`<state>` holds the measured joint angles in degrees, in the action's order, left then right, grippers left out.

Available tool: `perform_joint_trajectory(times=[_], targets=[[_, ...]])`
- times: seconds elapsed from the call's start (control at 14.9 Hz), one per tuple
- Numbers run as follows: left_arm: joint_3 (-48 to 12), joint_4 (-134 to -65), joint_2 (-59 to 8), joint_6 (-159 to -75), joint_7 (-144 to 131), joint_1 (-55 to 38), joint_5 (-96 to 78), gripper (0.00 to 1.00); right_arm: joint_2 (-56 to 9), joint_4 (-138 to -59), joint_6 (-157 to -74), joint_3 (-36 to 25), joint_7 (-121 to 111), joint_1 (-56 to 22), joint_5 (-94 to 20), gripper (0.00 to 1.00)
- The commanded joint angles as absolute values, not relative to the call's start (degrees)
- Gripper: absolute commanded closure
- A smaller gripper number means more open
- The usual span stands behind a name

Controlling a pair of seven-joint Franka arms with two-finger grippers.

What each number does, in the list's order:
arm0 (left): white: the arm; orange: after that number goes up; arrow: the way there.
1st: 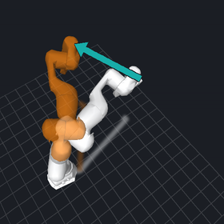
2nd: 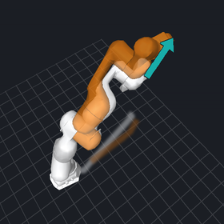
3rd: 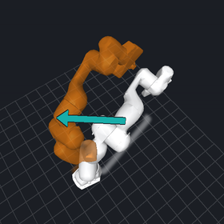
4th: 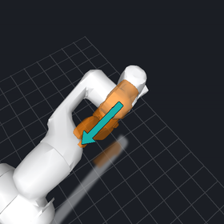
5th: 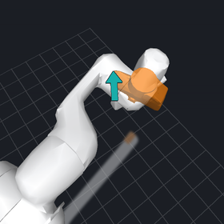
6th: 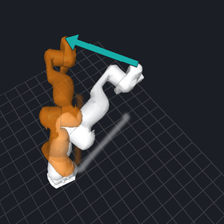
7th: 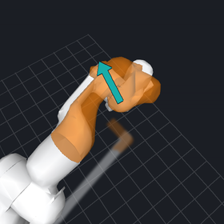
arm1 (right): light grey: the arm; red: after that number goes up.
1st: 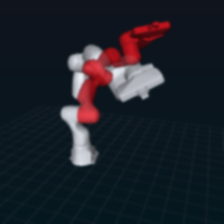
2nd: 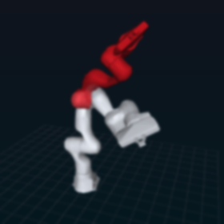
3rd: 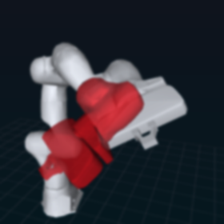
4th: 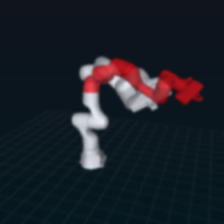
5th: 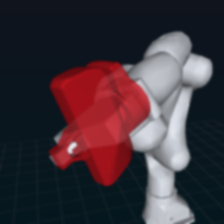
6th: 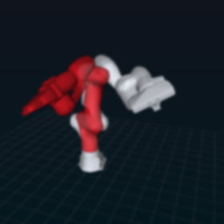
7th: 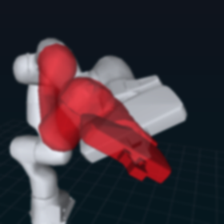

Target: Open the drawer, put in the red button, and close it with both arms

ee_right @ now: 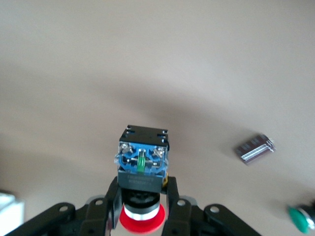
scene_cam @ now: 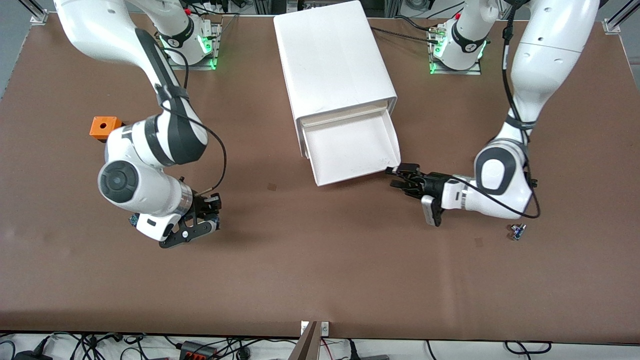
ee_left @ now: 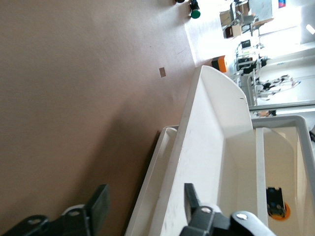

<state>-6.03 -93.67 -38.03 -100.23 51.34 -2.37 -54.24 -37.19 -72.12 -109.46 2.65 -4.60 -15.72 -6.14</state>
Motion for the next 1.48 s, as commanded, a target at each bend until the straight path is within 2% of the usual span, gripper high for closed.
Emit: perform_joint_trajectory(times=[0.0,0.2,0.54,0.81,0.94,1.08,1.41], targets=[[-5.9,-88.5,-37.4,-93.8,45.8,1.0,-47.1,0.0,-37.8,-65.9,-106.1,2.7,-4.3,-19.3,-9.6,1.0],[-5.7,-83.9,-36.0,-86.3,34.3,1.5,-39.8,0.0,-37.4,-65.7,-105.9,2.1,-2.1,-26.7,-8.9,1.0],[-6.5,-82.2,-31.6,-84.9,15.7,0.7,-20.3,0.0,-37.2,-65.3,-108.9,2.2,8.8,-37.0,-7.6,1.0],[-6.2,-82.1,-30.9,-84.2,7.7,0.8,-12.1,0.0,-39.5,-65.3,-111.6,2.2,15.7,-43.0,-7.5,1.0],[-6.9,-82.0,-29.9,-84.5,7.6,0.2,-3.4,0.0,-40.8,-65.4,-112.1,2.2,18.1,-44.4,-7.6,1.0],[-6.8,-76.6,-30.1,-83.9,7.6,-1.1,1.0,0.0,-42.2,-65.4,-112.1,2.1,19.0,-45.6,-7.5,1.0],[-6.3,-72.0,-32.1,-85.5,7.6,0.4,1.1,0.0,-43.8,-65.4,-112.7,2.2,21.7,-46.4,-7.6,1.0]])
